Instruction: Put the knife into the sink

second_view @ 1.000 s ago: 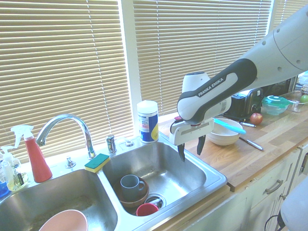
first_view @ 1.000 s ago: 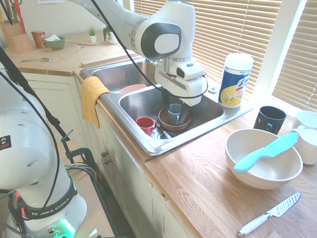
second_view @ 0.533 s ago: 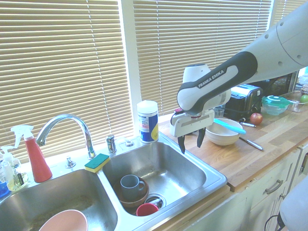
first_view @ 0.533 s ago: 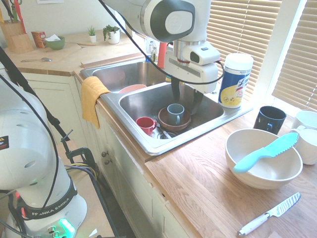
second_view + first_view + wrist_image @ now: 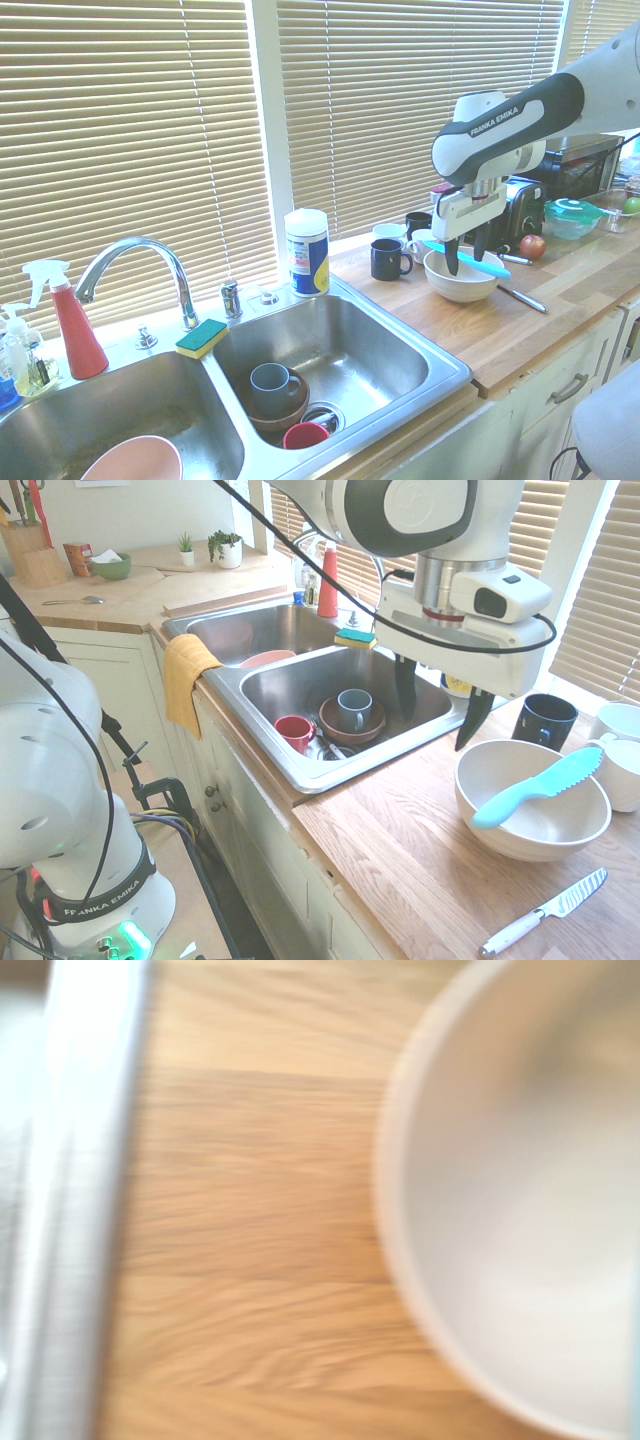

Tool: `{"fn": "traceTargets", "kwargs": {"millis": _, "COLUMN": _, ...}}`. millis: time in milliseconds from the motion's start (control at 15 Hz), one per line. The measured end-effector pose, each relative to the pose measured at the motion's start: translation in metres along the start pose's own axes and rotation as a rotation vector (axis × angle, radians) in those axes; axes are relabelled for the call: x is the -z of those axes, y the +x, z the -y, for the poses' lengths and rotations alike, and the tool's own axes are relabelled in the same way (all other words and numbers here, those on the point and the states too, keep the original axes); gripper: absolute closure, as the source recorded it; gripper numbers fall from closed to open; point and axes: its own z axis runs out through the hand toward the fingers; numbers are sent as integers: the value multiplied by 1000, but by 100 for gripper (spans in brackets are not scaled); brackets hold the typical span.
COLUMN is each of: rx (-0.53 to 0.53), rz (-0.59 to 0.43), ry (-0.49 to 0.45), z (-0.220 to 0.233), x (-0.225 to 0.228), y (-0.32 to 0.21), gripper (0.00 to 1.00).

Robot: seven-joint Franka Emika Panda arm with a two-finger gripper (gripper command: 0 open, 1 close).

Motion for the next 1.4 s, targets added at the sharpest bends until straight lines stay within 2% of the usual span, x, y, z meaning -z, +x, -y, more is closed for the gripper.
{"fn": "traceTargets", "kwargs": {"millis": 267, "rx": -61, "rz": -9, "ry": -8, "z": -26, "x": -26, "y": 41, "gripper": 0}}
{"fn": "traceTargets", "kwargs": {"millis": 600, "rx": -97, "rz": -32, "ry": 3, "z": -35, "x": -54, "y": 67, "gripper": 0}}
{"fn": "traceTargets", "kwargs": {"millis": 667, "rx": -103, "rz": -31, "ry": 11, "z": -35, "x": -60, "y": 69, "gripper": 100}}
{"fn": "traceTargets", "kwargs": {"millis": 933, "rx": -134, "rz": -45, "ry": 57, "z": -29, "x": -69, "y": 78, "gripper": 100}}
{"fn": "traceTargets", "kwargs": {"millis": 1400, "rx": -128, "rz": -52, "ry": 61, "z": -21, "x": -71, "y": 85, "gripper": 100}}
